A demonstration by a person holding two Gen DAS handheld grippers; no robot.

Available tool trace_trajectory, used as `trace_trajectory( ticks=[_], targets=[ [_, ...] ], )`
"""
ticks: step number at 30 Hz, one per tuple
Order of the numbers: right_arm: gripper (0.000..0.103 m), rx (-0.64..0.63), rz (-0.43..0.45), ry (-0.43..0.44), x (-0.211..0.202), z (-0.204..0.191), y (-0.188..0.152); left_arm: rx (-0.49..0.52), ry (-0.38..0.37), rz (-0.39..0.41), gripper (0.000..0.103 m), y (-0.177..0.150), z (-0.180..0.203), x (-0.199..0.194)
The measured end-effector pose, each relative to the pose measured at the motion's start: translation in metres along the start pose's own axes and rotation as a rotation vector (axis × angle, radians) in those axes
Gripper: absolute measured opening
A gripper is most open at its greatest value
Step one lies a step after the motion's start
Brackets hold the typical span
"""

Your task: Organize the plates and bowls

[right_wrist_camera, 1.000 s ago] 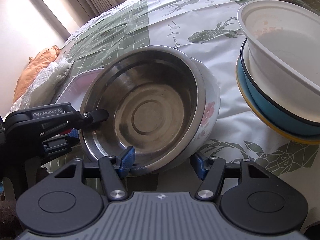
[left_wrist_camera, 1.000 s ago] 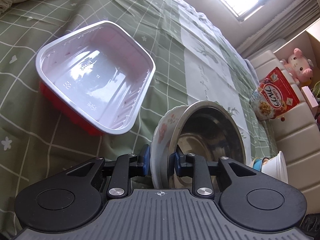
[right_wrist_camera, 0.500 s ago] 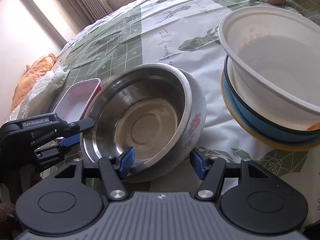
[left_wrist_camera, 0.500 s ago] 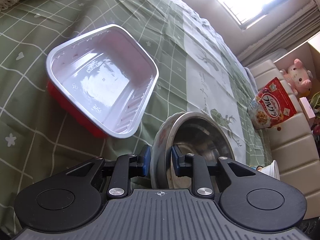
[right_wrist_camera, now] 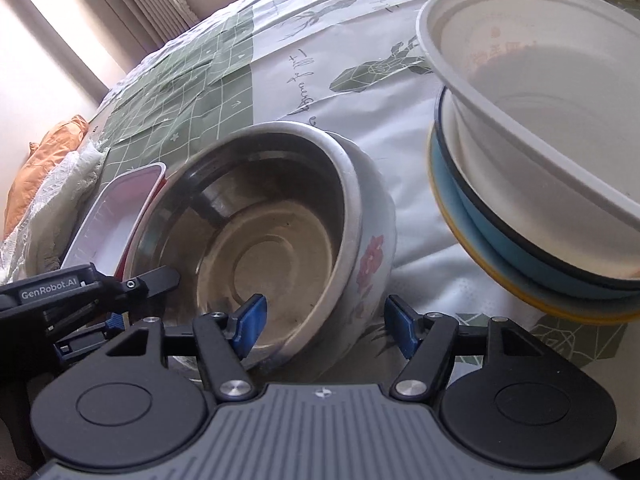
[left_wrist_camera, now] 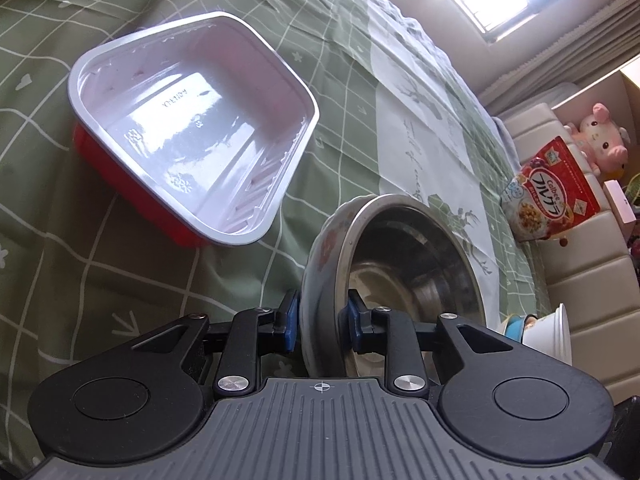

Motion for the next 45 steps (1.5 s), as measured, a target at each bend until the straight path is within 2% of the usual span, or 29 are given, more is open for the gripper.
trace_trajectory(
  ticks=[3, 7, 15, 20, 23, 26, 29, 31, 33, 35, 39, 42, 45],
  targets=[
    [0.064, -0.039, 0.021, -0.021, 0.000, -0.010, -0.006, 0.002, -0.001, -0.007, 0.027, 0.000, -0.001, 0.003],
    [0.063, -0.063, -0.009, 0.015, -0.001, -0.016, -0.011, -0.007, 0.008, 0.008, 0.027, 0.002, -0.006, -0.002],
    [0.063, -0.070, -0.029, 0.032, -0.011, -0.011, -0.010, -0.016, 0.027, 0.013, 0.026, 0.001, -0.004, -0.010],
    [0.064, -0.114, -0.053, 0.115, -0.049, -0.009, -0.006, 0.000, 0.095, 0.101, 0.026, 0.007, 0.003, -0.039],
    [0.064, -0.202, 0.016, 0.170, -0.087, -0.014, 0.005, 0.029, 0.083, 0.199, 0.026, 0.016, 0.018, -0.063],
    [0.064, -0.290, 0.106, 0.225, -0.129, -0.015, 0.021, 0.126, 0.075, 0.294, 0.026, 0.023, 0.048, -0.083],
    [0.065, -0.340, 0.234, 0.227, -0.167, -0.005, 0.045, 0.195, 0.000, 0.336, 0.022, 0.021, 0.084, -0.090],
    [0.067, -0.364, 0.317, 0.177, -0.183, 0.007, 0.062, 0.219, -0.046, 0.333, 0.020, 0.016, 0.107, -0.086],
    [0.067, -0.402, 0.381, 0.094, -0.191, 0.021, 0.076, 0.255, -0.074, 0.296, 0.018, 0.011, 0.130, -0.075],
    [0.067, -0.420, 0.429, 0.023, -0.194, 0.038, 0.089, 0.295, -0.076, 0.250, 0.018, 0.004, 0.152, -0.062],
    [0.070, -0.394, 0.496, -0.050, -0.194, 0.073, 0.109, 0.394, -0.069, 0.207, 0.017, -0.006, 0.187, -0.043],
    [0.073, -0.369, 0.448, -0.080, -0.178, 0.097, 0.116, 0.457, -0.057, 0.134, 0.017, -0.013, 0.209, -0.024],
    [0.073, -0.336, 0.392, -0.064, -0.160, 0.114, 0.119, 0.482, 0.008, 0.066, 0.018, -0.017, 0.218, -0.006]
  ],
)
Point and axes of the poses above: each gripper's, at about its wrist camera, not at the fingertips, and x roughly the way its jaws point, z to its right, y to its top, the point moved 7 cm from there along x, roughly the way its jaws point, and after that the axes turned 13 degrees about x, right-handed, at the moved point
